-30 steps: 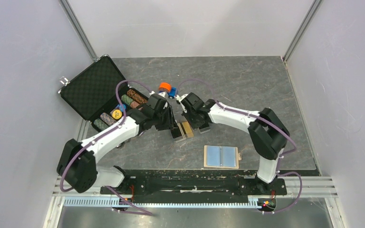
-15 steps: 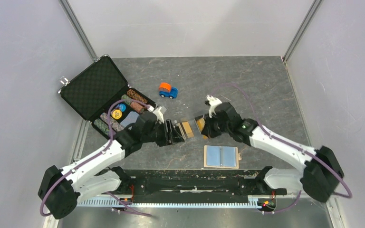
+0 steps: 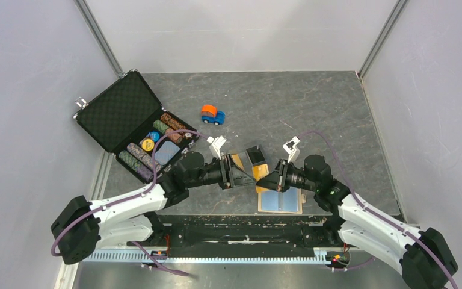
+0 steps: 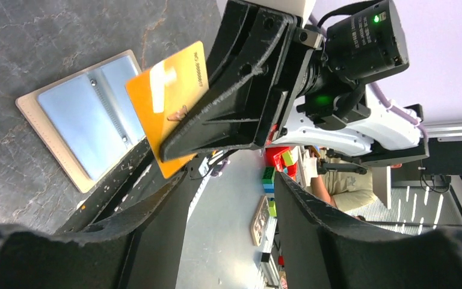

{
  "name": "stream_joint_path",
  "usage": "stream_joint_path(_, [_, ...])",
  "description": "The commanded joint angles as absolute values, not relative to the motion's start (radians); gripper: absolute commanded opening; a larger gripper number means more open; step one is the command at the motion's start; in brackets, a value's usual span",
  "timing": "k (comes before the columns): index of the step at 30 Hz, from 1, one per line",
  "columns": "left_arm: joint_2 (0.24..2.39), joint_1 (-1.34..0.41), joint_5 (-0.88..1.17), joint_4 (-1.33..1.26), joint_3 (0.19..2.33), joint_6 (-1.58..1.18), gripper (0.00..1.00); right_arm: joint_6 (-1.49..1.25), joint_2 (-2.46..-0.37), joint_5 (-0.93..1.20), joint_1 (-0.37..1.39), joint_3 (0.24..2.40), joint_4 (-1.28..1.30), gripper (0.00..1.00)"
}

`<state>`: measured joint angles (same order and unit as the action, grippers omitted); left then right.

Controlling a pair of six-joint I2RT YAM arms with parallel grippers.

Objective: Put the credit cards into the card holder
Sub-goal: Pick up the credit card from the storage box.

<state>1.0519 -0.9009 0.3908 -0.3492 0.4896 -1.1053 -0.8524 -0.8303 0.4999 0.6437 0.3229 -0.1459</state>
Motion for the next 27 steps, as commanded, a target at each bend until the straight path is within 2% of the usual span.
stream_joint_path(1, [1.067,-0.905,0.345,-0.515,0.472,-1.174,0.59,-0.979,-0.782,0.591,0.640,0.281,-0.318,0.00])
stream_joint_path(12, [1.044,-0.905,0.218,-0.199,0.589,-1.043,0.56,-1.001,-0.801,0.658,0.640,0.298,-0.351,0.00])
stream_joint_path(20, [1.129,-0.905,0.310,-0.397,0.563,-1.079,0.54,-1.047,-0.813,0.715,0.640,0.287,-0.428,0.00])
stream_joint_path(25, [1.150,-0.905,0.330,-0.534,0.509,-1.125,0.45,-1.056,-0.813,0.724,0.640,0.284,-0.443,0.00])
stream_joint_path(27, [1.147,-0.904,0.330,-0.573,0.492,-1.133,0.39,-1.055,-0.818,0.728,0.640,0.284,-0.446,0.00])
